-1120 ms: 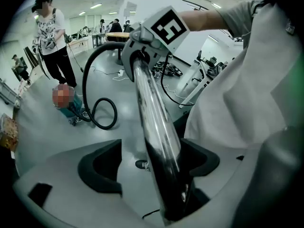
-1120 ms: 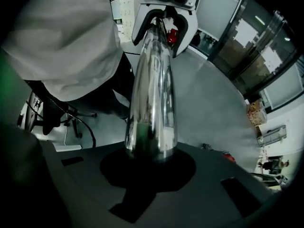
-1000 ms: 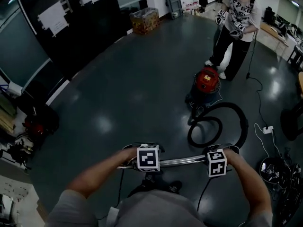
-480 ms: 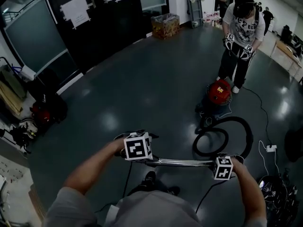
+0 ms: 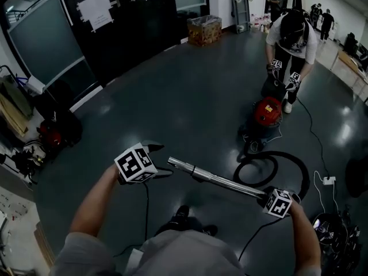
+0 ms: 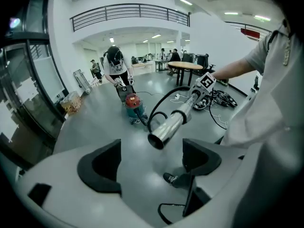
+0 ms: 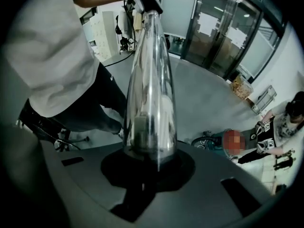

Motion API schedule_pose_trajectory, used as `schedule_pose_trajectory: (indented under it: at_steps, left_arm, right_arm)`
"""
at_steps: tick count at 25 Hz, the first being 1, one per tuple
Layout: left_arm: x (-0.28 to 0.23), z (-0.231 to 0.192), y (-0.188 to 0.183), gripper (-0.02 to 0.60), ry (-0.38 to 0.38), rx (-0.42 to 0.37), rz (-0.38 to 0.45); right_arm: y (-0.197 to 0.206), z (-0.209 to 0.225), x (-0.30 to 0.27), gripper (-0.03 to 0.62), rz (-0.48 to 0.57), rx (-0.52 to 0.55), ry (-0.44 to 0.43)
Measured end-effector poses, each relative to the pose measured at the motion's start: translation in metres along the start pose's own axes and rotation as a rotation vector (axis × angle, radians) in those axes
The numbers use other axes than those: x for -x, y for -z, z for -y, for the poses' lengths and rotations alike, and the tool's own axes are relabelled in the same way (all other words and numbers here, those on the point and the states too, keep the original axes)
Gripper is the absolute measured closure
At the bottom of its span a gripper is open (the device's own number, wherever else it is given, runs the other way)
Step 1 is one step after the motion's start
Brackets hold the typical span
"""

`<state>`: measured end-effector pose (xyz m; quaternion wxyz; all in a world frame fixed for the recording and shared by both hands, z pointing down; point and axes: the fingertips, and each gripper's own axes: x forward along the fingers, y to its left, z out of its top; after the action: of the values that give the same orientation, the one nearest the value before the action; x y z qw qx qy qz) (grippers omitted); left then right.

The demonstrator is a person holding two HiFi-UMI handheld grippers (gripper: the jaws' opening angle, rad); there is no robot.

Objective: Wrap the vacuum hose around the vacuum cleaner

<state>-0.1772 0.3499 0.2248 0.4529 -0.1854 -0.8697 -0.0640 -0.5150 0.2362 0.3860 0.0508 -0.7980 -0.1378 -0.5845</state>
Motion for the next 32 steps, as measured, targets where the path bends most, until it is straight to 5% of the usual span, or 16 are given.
schedule_pose_trajectory:
  at_steps: [7,21,28,32]
  left_arm:
    - [-0.022,0.009,-0.023,0.172,0.006,0.044,0.152]
    - [-0.165,0.088,-0.090,0.259,0.447,-0.112,0.149]
    - [-0.229,0.075,-0.133,0.459,0.489,-0.159,0.163]
    - [-0.255,0.091,-0.134,0.469,0.570,-0.220,0.127]
  right_arm:
    - [0.006,0.020,-0.001,0.536,0.094,-0.185,0.056]
    - [-0.022,0.106,0.031,0.536,0.431,-0.731,0.218]
    - [-0.026,0.166,0.058,0.536,0.602,-0.980,0.340]
    - [-0.026,0.197,0.072,0.536,0.713,-1.111,0.398]
